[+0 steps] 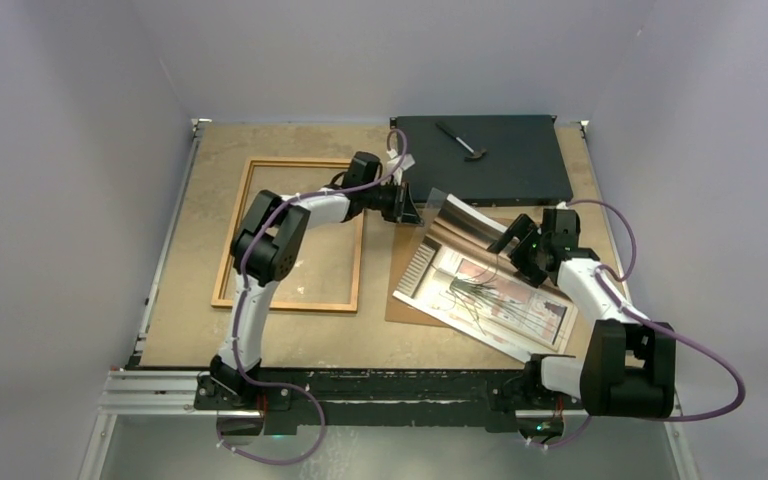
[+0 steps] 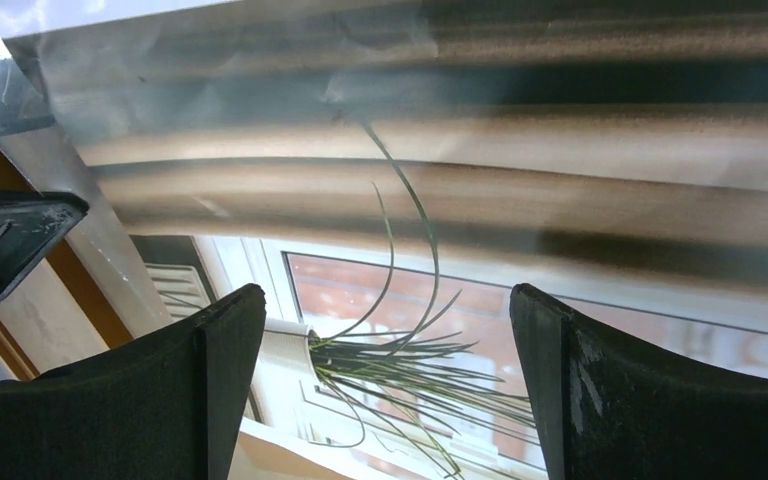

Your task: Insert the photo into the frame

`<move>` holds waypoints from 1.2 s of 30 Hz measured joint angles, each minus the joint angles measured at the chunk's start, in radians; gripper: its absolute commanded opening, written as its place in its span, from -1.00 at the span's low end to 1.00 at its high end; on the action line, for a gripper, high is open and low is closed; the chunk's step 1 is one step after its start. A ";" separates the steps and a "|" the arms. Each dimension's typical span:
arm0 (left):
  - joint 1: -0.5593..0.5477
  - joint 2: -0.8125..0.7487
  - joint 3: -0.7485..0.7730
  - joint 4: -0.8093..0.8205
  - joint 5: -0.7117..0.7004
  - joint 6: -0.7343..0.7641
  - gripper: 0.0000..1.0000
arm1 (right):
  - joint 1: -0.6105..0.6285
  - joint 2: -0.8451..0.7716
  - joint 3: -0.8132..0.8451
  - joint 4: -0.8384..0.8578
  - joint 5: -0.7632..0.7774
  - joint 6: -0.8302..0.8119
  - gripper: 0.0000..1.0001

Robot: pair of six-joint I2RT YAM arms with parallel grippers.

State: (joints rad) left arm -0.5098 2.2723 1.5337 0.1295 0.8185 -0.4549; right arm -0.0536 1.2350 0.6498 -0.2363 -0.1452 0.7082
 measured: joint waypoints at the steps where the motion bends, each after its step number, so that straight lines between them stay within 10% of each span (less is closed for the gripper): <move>1: 0.006 -0.004 -0.006 0.002 -0.006 -0.002 -1.00 | 0.000 0.001 -0.002 0.007 -0.004 -0.003 0.89; 13: 0.148 -0.202 -0.021 -0.028 -0.067 0.032 -1.00 | 0.043 0.090 0.042 0.092 -0.087 -0.060 0.97; 36: 0.148 -0.244 0.113 -0.316 -0.109 0.322 -1.00 | 0.232 0.647 1.009 0.248 -0.544 -0.766 0.75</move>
State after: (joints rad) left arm -0.3614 2.0281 1.6466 -0.1867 0.7090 -0.1326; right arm 0.1787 1.8820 1.6588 0.0120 -0.6891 -0.0574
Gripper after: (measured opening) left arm 0.005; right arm 0.892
